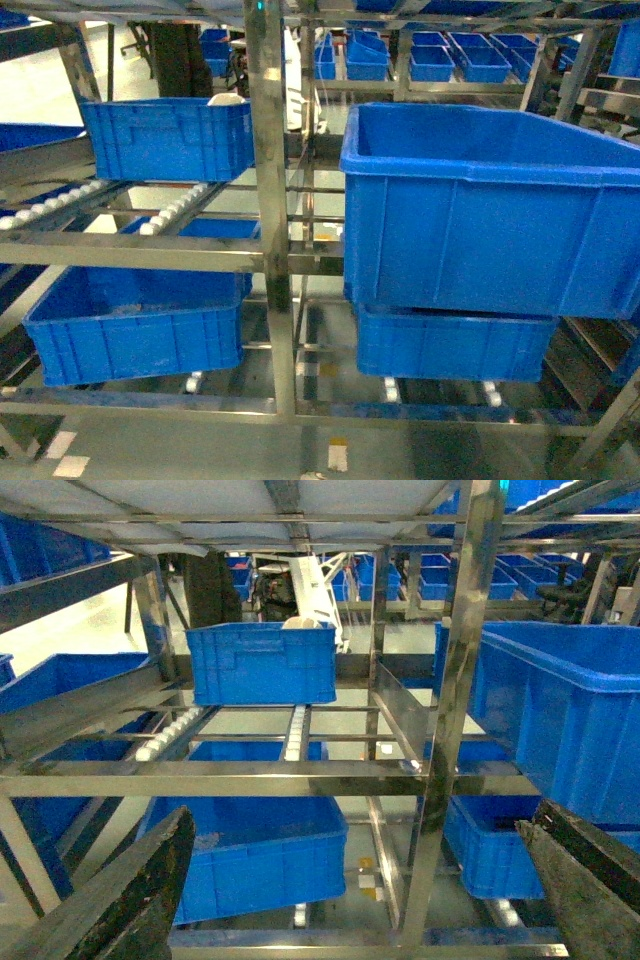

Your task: Place magnetic block on left shelf second layer

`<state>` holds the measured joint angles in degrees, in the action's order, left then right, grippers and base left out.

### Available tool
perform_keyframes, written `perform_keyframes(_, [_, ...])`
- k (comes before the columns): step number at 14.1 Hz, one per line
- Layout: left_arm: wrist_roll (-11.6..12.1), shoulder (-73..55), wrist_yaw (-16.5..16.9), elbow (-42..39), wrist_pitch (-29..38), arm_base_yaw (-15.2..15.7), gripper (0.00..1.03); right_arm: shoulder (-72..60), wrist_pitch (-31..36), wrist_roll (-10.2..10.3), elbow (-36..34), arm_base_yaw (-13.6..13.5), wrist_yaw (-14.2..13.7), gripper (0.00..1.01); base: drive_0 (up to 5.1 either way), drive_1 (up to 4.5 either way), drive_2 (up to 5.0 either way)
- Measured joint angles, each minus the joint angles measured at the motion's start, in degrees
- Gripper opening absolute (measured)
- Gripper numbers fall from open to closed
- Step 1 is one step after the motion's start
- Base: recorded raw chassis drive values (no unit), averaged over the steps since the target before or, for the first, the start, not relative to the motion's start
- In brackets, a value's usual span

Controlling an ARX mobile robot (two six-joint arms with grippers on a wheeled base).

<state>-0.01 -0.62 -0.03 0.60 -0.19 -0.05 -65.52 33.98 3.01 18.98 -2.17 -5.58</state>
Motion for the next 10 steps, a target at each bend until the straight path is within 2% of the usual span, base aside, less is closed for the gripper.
perform_keyframes(7, [0.0, 0.0, 0.0, 0.0, 0.0, 0.0, 0.98, 0.0, -0.1, 0.0, 0.0, 0.0, 0.0, 0.43, 0.0, 4.17, -4.1])
perform_keyframes(10, [0.0, 0.0, 0.0, 0.0, -0.2, 0.0, 0.98, -0.4, -0.2, 0.0, 0.0, 0.0, 0.0, 0.43, 0.0, 0.00, 0.0])
